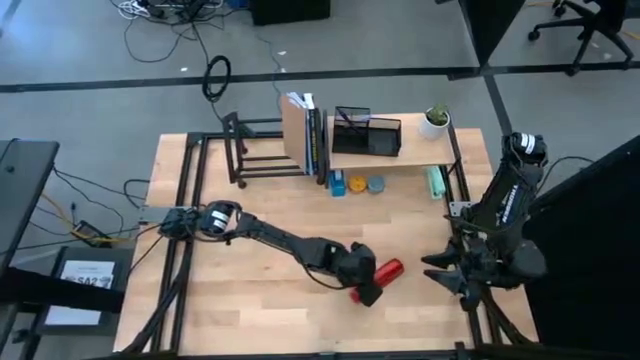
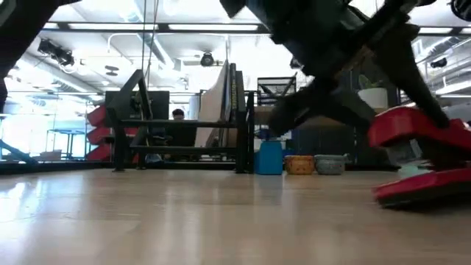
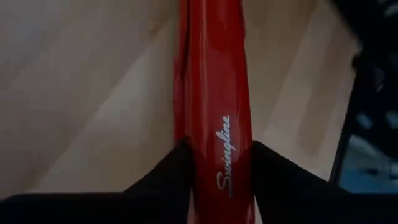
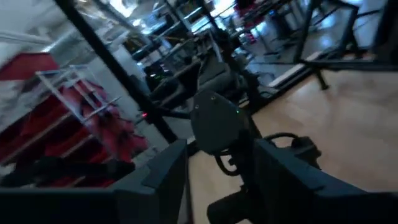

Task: Stock shelves
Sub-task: Put the red stapler under the shelf, then remove the light blue book from the book shelf

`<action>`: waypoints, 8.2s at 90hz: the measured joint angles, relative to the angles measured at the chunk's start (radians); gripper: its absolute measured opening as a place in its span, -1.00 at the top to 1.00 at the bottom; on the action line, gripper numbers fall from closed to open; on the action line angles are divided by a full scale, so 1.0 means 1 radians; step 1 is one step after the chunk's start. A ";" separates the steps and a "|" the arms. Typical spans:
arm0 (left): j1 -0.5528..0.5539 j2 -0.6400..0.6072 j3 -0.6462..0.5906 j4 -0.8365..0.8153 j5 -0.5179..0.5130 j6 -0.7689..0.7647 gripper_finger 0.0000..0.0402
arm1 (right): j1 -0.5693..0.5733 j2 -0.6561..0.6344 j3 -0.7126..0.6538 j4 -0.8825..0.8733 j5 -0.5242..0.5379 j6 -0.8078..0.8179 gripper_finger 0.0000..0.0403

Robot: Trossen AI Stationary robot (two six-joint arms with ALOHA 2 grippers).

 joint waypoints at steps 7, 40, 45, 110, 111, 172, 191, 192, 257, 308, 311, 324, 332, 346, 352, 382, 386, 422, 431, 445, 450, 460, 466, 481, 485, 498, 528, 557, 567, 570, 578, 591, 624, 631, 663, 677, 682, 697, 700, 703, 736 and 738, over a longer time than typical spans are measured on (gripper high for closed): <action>0.023 0.000 0.001 0.033 -0.067 0.000 0.47 | 0.008 0.017 0.054 0.000 0.030 -0.078 0.22; 0.141 0.031 0.006 0.290 -0.353 -0.024 0.46 | 0.014 0.110 0.235 -0.003 0.078 -0.341 0.22; 0.151 0.045 0.006 0.329 -0.352 -0.035 0.44 | 0.014 0.114 0.236 -0.003 0.078 -0.342 0.22; 0.186 0.171 0.017 0.620 -0.439 -0.048 0.26 | 0.008 0.141 0.234 -0.026 0.077 -0.337 0.22; 0.186 0.171 0.017 0.622 -0.439 -0.048 0.25 | 0.008 0.142 0.234 -0.026 0.077 -0.336 0.22; 0.116 -0.006 0.018 0.474 -0.021 0.391 0.08 | 0.030 0.261 0.234 -0.012 0.075 -0.165 0.22; 0.049 -0.122 0.017 -0.038 -0.130 0.570 0.27 | -0.088 0.299 0.235 -0.001 -0.108 0.086 0.22; 0.046 -0.124 0.017 -0.059 -0.137 0.575 0.28 | -0.098 0.302 0.235 -0.003 -0.135 0.097 0.22; 0.025 -0.094 0.016 -0.255 -0.415 0.508 0.41 | -0.625 0.072 0.232 -1.858 -1.289 1.158 0.42; 0.160 0.096 0.016 0.172 -0.213 0.497 0.79 | -1.097 0.150 0.018 -1.874 -1.162 0.739 0.62; 0.163 0.105 0.016 0.205 -0.185 0.496 0.80 | -1.120 0.149 0.018 -1.875 -1.128 0.726 0.62; 0.174 0.157 0.016 0.329 -0.133 0.474 0.87 | -1.199 0.133 0.021 -1.923 -1.006 0.735 0.62; 0.177 0.169 0.015 0.361 -0.123 0.470 0.89 | -1.206 0.108 0.023 -1.964 -0.985 0.755 0.62; 0.164 0.140 0.014 0.386 -0.127 0.582 0.93 | -1.119 0.040 0.063 -2.066 -0.986 0.832 0.62; 0.151 0.108 0.016 0.348 -0.140 0.602 0.94 | -1.055 0.008 0.086 -2.078 -1.019 0.893 0.63; 0.002 -0.060 0.018 -0.184 -0.389 0.529 1.00 | -0.625 0.062 0.099 -1.682 -1.183 1.141 0.74; -0.025 -0.070 0.018 -0.200 -0.408 0.519 1.00 | -0.601 0.101 0.099 -1.612 -1.183 1.147 0.78; -0.140 -0.067 0.017 -0.148 -0.585 0.497 1.00 | -0.776 0.368 0.104 -1.550 -1.174 1.044 0.98; -0.137 -0.066 0.017 -0.149 -0.593 0.491 1.00 | -0.810 0.344 0.101 -1.637 -1.157 1.041 1.00; -0.139 -0.066 0.017 -0.149 -0.594 0.474 1.00 | -0.844 0.273 0.099 -1.906 -1.050 1.154 1.00; -0.140 -0.066 0.017 -0.149 -0.593 0.471 1.00 | -0.846 0.241 0.095 -1.970 -1.032 1.184 1.00; -0.142 -0.066 0.017 -0.148 -0.595 0.470 1.00 | -0.826 0.184 0.097 -1.974 -1.021 1.179 1.00; -0.142 -0.066 0.014 -0.148 -0.595 0.470 1.00 | -0.807 0.159 0.100 -1.954 -1.035 1.185 1.00; -0.142 -0.066 0.013 -0.136 -0.595 0.470 1.00 | -0.807 0.155 0.099 -1.983 -1.091 1.249 1.00; -0.142 -0.066 0.013 -0.135 -0.595 0.470 1.00 | -0.831 0.173 0.099 -1.984 -1.097 1.248 1.00; -0.142 -0.066 0.013 -0.130 -0.594 0.465 1.00 | -0.945 0.291 0.096 -1.972 -1.143 1.163 1.00; -0.142 -0.066 0.013 -0.112 -0.593 0.464 1.00 | -1.177 0.589 0.100 -1.966 -1.184 0.770 1.00; -0.143 -0.066 0.013 -0.112 -0.593 0.463 1.00 | -1.222 0.544 0.097 -1.907 -1.011 0.735 1.00; -0.147 -0.066 0.013 -0.112 -0.593 0.463 1.00 | -1.232 0.542 0.096 -1.891 -0.987 0.735 1.00; -0.148 -0.066 0.013 -0.112 -0.593 0.463 1.00 | -1.235 0.543 0.096 -1.881 -0.985 0.731 1.00; -0.149 -0.066 0.013 -0.113 -0.593 0.463 1.00 | -1.241 0.543 0.096 -1.875 -0.994 0.720 1.00; -0.149 -0.066 0.013 -0.113 -0.593 0.463 1.00 | -1.224 0.531 0.098 -1.944 -1.089 0.720 1.00; -0.179 -0.093 0.056 -0.126 -0.587 0.529 1.00 | -0.844 0.341 0.146 -1.875 -1.279 1.016 1.00; -0.193 -0.124 0.100 -0.138 -0.597 0.577 1.00 | -0.705 0.315 0.146 -1.728 -1.209 1.153 1.00; -0.272 -0.199 0.392 -0.374 -0.611 0.737 1.00 | -0.242 0.437 0.147 -1.160 -0.733 1.252 1.00; -0.292 -0.248 0.419 -0.594 -0.626 0.635 1.00 | -0.221 0.539 0.147 -1.059 -0.653 1.367 1.00; -0.288 -0.271 0.414 -0.725 -0.674 0.519 1.00 | -0.229 0.577 0.150 -1.047 -0.630 1.385 1.00; -0.249 -0.288 0.409 -1.273 -0.811 0.023 0.94 | -0.234 0.580 0.175 -1.082 -0.600 1.398 1.00; -0.232 -0.291 0.378 -1.237 -0.809 -0.008 0.90 | -0.234 0.580 0.175 -1.086 -0.601 1.398 1.00; -0.221 -0.318 0.327 -1.201 -0.796 0.014 0.86 | -0.234 0.580 0.175 -1.086 -0.603 1.398 1.00; 0.076 -0.464 0.023 -1.167 -0.677 -0.025 0.22 | -0.244 0.580 0.175 -1.088 -0.607 1.389 1.00; 0.095 -0.474 0.010 -1.182 -0.677 -0.026 0.19 | -0.243 0.580 0.175 -1.088 -0.607 1.388 1.00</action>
